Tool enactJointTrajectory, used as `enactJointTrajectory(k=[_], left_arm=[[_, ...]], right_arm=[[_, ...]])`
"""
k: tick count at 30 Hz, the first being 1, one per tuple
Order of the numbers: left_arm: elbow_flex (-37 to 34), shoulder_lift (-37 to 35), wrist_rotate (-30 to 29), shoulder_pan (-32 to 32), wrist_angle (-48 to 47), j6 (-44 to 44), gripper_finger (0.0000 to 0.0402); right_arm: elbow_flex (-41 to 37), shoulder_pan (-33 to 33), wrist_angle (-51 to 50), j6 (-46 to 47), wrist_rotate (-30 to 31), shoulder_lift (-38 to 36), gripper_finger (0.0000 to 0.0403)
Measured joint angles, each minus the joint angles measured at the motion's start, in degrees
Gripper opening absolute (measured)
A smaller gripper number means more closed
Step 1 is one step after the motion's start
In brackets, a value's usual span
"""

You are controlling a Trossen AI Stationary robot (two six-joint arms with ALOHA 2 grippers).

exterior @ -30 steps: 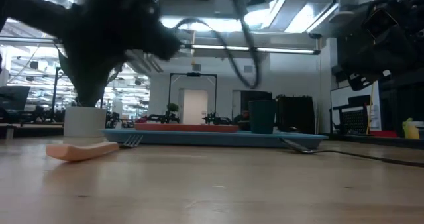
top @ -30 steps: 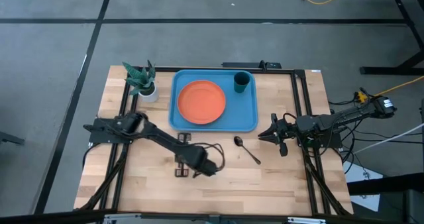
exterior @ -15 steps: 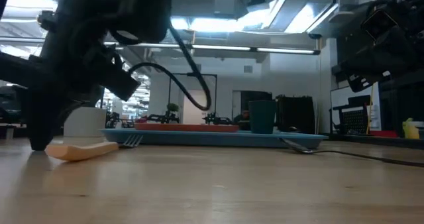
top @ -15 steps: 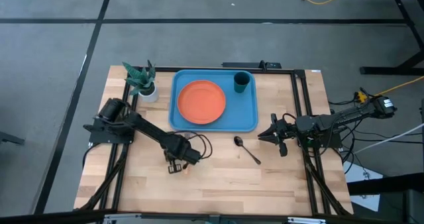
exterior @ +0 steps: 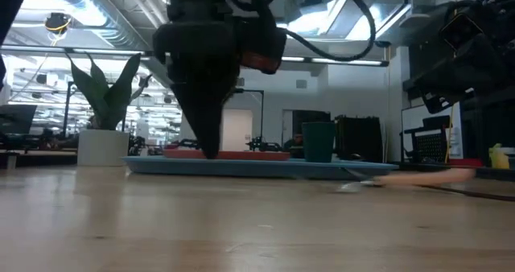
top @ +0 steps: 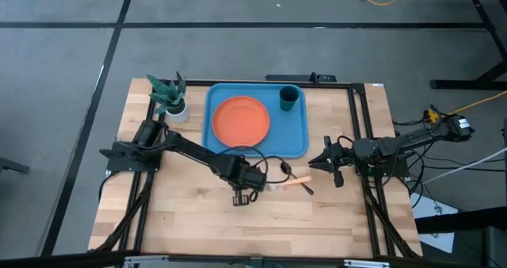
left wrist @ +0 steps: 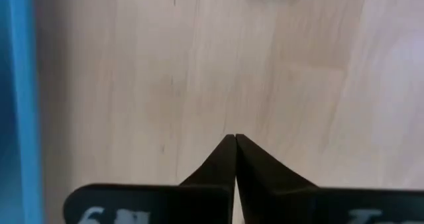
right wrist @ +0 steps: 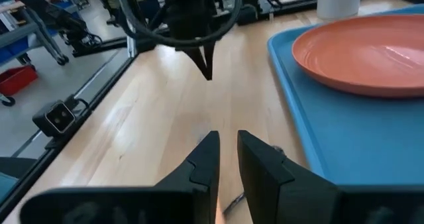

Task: Pick and place plate/cup/fork/spoon on tray
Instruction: Adjust the utensils on the table, then put the black spoon on the blue tray

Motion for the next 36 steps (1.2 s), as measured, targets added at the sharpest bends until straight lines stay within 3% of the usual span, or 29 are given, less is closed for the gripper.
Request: enactJointTrajectory(k=[7, 13, 17, 21, 26, 36], left_arm=[[2.0, -0.1, -4.5, -2.1, -8.2, -4.8, 0.0], [2.0, -0.7, -8.4, -5.3, -23.7, -7.8, 0.0], [1.5, -4.5, -12.3, -7.6, -35.8, -8.1, 0.0], [-2.0, -13.3, -15.3, -8.5, -36.4, -9.9, 0.0], [-13.9, -30.3, -22.1, -8.1, -24.4, -11.6, 0.0], [-54.8, -66.2, -24.6, -3.3, 19.7, -5.2, 0.0]], right_arm=[[0.0, 0.0, -0.2, 0.0, 0.0, 0.2, 0.006], [0.0, 0.0, -0.9, 1.5, 0.0, 0.2, 0.006], [0.0, 0.0, -0.8, 1.5, 0.0, 0.2, 0.006], [0.0, 0.0, -0.5, 1.5, 0.0, 0.2, 0.006], [0.0, 0.0, -0.1, 4.4, 0.1, 0.2, 0.006], [0.0, 0.0, 0.5, 4.4, 3.1, 0.2, 0.006]])
